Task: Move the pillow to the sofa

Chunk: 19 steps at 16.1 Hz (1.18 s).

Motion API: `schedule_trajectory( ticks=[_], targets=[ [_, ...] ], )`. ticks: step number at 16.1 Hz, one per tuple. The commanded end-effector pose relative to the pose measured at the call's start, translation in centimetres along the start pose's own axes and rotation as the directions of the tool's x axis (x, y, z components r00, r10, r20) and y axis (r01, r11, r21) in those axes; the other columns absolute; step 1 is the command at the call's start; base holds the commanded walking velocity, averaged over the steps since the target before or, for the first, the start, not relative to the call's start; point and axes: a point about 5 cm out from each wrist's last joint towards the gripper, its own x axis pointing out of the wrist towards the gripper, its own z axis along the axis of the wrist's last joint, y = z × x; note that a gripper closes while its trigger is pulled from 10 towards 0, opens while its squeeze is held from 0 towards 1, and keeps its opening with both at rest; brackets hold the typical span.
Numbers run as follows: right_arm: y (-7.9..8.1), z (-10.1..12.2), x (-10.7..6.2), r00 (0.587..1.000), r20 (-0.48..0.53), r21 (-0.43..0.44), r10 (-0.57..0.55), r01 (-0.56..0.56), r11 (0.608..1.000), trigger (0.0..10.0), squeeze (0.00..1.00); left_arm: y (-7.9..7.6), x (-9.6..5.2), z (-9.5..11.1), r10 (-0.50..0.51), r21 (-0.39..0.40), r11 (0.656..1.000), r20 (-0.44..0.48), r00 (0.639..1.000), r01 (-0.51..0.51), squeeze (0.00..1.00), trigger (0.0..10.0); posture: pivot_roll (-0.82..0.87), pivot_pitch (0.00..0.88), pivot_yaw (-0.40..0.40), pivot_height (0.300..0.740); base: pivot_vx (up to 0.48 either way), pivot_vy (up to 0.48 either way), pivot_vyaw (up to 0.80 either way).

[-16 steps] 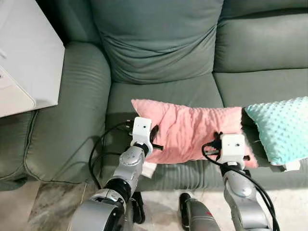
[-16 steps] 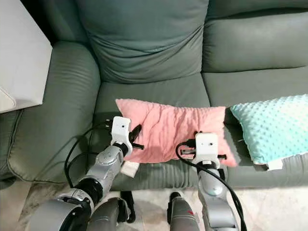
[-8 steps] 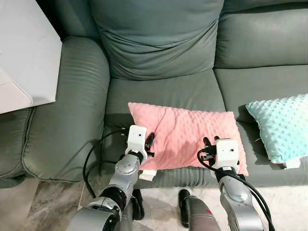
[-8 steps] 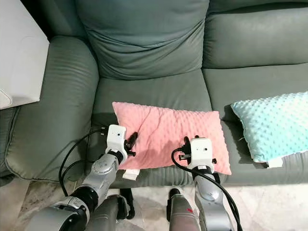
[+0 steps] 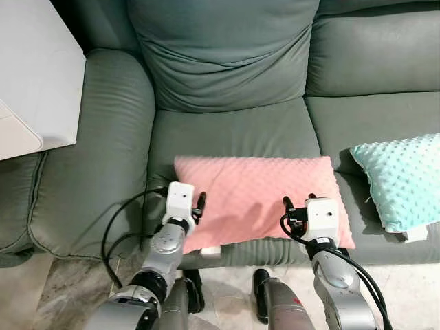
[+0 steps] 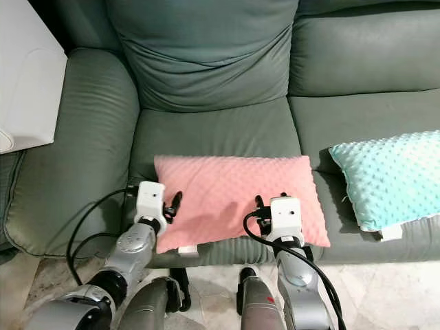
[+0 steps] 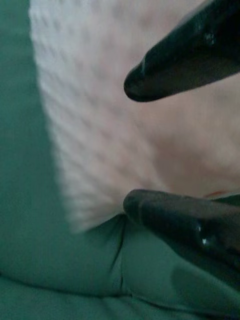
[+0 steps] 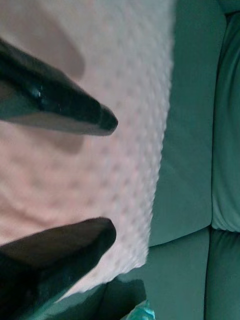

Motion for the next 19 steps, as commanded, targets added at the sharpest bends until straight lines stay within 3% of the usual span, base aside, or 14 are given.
schedule_trajectory(
  ticks=[1, 6, 8, 10, 14, 16, 17, 18, 19],
  targets=[
    [-0.2, -0.5, -0.7, 1.0, -0.028, 0.012, -0.013, 0.013, 1.0, 10.0, 1.0, 0.6, -0.6, -1.2, 0.025, -0.014, 1.0, -0.03, 0.999, -0.025, 1.0, 10.0, -0.14, 0.414, 0.088, 0.74, 0.0, 0.0, 0.0],
    [-0.9, -0.8, -1.0, 0.997, -0.062, 0.008, -0.051, 0.052, 0.999, 10.0, 1.0, 1.9, -1.0, -0.1, 0.007, -0.039, 0.999, 0.067, 0.998, -0.004, 1.0, 10.0, -0.12, 0.405, 0.075, 0.74, 0.0, 0.0, 0.0],
    [-2.7, -1.2, -1.2, 0.975, -0.133, -0.078, -0.176, 0.167, 0.983, 10.0, 1.0, 2.3, -1.9, -0.8, -0.035, -0.021, 0.999, 0.047, 0.998, 0.036, 1.0, 10.0, -0.12, 0.402, 0.074, 0.74, 0.0, 0.0, 0.0],
    [-5.1, -1.4, -1.7, 0.93, -0.192, -0.119, -0.313, 0.294, 0.948, 10.0, 1.0, 1.9, -3.4, -2.7, -0.12, -0.023, 0.993, -0.028, 0.992, 0.119, 1.0, 10.0, -0.11, 0.394, 0.073, 0.74, 0.0, 0.0, 0.0],
    [-7.6, -2.6, -2.3, 0.88, -0.253, -0.187, -0.402, 0.364, 0.913, 10.0, 1.0, 1.0, -5.1, -4.2, -0.181, -0.027, 0.983, -0.088, 0.98, 0.179, 1.0, 10.0, -0.11, 0.395, 0.068, 0.74, 0.0, 0.0, 0.0],
    [-9.4, -4.3, -2.6, 0.815, -0.35, -0.231, -0.462, 0.403, 0.885, 10.0, 1.0, -0.9, -5.3, -4.4, -0.272, -0.036, 0.962, -0.14, 0.952, 0.269, 1.0, 10.0, -0.1, 0.408, 0.069, 0.74, 0.0, 0.0, 0.0],
    [-9.7, -4.4, -2.7, 0.806, -0.354, -0.246, -0.475, 0.41, 0.878, 10.0, 1.0, -1.0, -5.3, -4.4, -0.278, -0.032, 0.96, -0.148, 0.949, 0.277, 1.0, 10.0, -0.1, 0.408, 0.069, 0.74, 0.0, 0.0, 0.0],
    [-10.8, -4.9, -3.0, 0.759, -0.39, -0.287, -0.522, 0.438, 0.852, 10.0, 1.0, -1.7, -5.2, -4.4, -0.308, -0.039, 0.951, -0.18, 0.934, 0.306, 1.0, 10.0, -0.09, 0.411, 0.071, 0.74, 0.0, 0.0, 0.0],
    [-11.2, -5.0, -3.0, 0.752, -0.394, -0.278, -0.528, 0.45, 0.849, 10.0, 1.0, -1.9, -5.2, -4.1, -0.32, -0.043, 0.947, -0.174, 0.931, 0.317, 0.47, 10.0, -0.09, 0.417, 0.072, 0.74, 0.0, 0.0, 0.0]
  ],
)
